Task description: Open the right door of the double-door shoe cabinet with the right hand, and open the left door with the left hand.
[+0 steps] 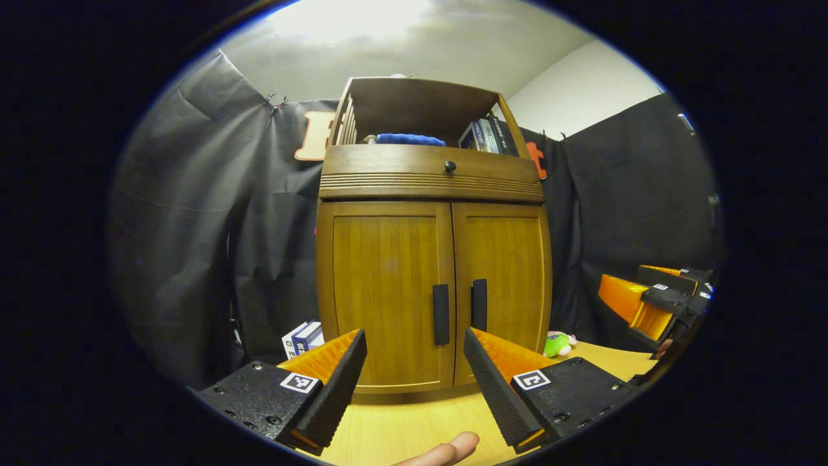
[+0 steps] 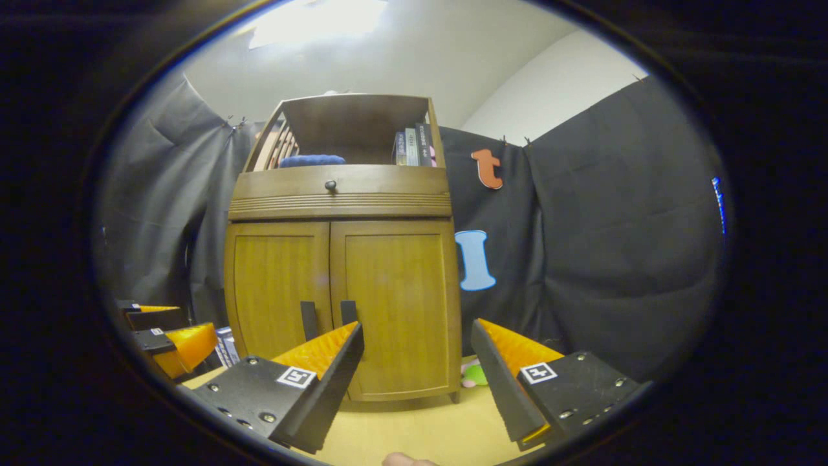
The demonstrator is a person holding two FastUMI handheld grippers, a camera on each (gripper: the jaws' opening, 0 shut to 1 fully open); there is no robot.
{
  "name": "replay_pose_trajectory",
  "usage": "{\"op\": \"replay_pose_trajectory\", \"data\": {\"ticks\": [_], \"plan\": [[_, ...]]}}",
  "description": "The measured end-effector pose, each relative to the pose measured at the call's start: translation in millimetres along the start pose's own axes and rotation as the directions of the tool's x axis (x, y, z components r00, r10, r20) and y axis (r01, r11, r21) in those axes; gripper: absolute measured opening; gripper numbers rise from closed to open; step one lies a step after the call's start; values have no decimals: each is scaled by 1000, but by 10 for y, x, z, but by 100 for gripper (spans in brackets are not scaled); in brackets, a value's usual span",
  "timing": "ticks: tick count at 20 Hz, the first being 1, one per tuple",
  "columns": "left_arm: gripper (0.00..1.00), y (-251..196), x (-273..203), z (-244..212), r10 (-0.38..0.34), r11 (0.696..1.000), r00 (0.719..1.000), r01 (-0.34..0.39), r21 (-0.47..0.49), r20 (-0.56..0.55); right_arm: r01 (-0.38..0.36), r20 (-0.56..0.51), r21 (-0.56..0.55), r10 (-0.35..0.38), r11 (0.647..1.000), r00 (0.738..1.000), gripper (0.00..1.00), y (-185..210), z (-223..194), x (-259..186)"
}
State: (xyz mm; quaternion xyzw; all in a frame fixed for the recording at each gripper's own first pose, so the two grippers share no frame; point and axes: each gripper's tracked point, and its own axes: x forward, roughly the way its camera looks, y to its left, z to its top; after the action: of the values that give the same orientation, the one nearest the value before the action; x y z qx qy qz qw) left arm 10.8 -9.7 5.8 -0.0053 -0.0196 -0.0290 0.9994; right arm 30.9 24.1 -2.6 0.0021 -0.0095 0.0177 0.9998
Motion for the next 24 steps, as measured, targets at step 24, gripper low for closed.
{"op": "replay_pose_trajectory", "data": {"ticks": [24], "plan": [[97, -186, 1095, -15, -44, 999, 999, 44, 14, 19, -63, -224, -105, 38, 993, 974, 100, 250, -1455, 2114]]}}
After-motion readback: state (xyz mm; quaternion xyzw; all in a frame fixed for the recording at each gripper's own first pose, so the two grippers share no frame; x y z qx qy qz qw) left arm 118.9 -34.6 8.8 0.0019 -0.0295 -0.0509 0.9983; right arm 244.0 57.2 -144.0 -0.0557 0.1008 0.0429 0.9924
